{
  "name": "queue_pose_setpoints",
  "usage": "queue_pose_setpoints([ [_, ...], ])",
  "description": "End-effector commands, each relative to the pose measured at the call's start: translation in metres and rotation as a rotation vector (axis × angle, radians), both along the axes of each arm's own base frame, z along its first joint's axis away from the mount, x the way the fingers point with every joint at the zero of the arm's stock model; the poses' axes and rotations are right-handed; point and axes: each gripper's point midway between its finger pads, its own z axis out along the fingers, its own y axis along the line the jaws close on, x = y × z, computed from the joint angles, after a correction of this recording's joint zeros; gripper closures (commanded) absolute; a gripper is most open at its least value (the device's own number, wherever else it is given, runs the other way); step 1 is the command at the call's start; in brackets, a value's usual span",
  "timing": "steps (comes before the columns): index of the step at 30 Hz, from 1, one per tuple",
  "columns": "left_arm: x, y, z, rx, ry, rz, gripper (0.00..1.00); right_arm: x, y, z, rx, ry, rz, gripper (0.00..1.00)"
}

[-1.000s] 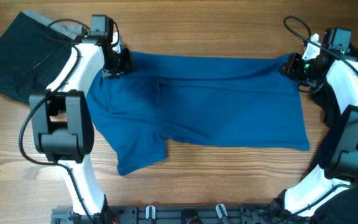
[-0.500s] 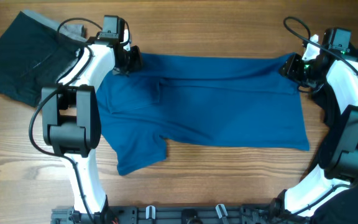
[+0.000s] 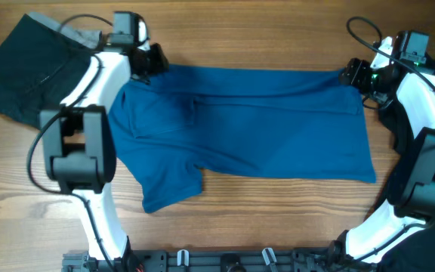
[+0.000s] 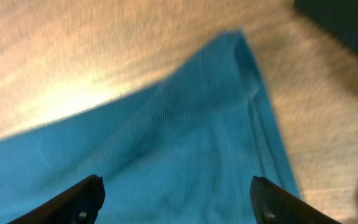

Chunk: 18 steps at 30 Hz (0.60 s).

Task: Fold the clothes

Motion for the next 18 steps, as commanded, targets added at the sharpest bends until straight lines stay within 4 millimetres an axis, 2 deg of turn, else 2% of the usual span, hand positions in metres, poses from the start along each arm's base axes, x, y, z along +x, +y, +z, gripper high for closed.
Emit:
queue_pose_setpoints([
  [1, 0.016, 0.050, 0.062, 0.097, -0.149, 0.057, 0.46, 0.008, -0.005, -0.017, 0.012, 0.015, -0.061, 0.26],
  [2, 0.014, 0.059, 0.055, 0.110, -0.129, 0.064, 0.45, 0.009, 0.000, -0.024, 0.024, 0.017, -0.031, 0.34],
  [5, 0.017, 0.074, 0.042, 0.143, -0.121, 0.055, 0.44, 0.005, 0.009, -0.049, 0.051, 0.061, 0.037, 0.35],
  [8, 0.025, 0.077, 0.034, 0.162, -0.140, 0.040, 0.42, -0.003, 0.017, -0.070, 0.069, 0.114, 0.072, 0.34],
  [11, 0.026, 0.077, 0.013, 0.165, -0.110, 0.032, 0.42, -0.007, 0.017, -0.084, 0.077, 0.152, 0.065, 0.35],
  [14, 0.025, 0.078, -0.007, 0.174, -0.079, 0.019, 0.44, -0.016, 0.006, -0.095, 0.026, 0.210, 0.009, 0.38],
  [16, 0.029, 0.078, -0.007, 0.174, -0.097, 0.021, 0.51, -0.017, 0.003, -0.097, 0.009, 0.216, 0.012, 0.38],
  [17, 0.034, 0.078, -0.003, 0.167, -0.120, 0.035, 0.67, -0.017, 0.000, -0.098, -0.007, 0.218, 0.006, 0.40],
  [18, 0.041, 0.079, 0.002, 0.140, -0.145, 0.082, 0.88, -0.018, -0.004, -0.099, -0.028, 0.225, -0.002, 0.44],
])
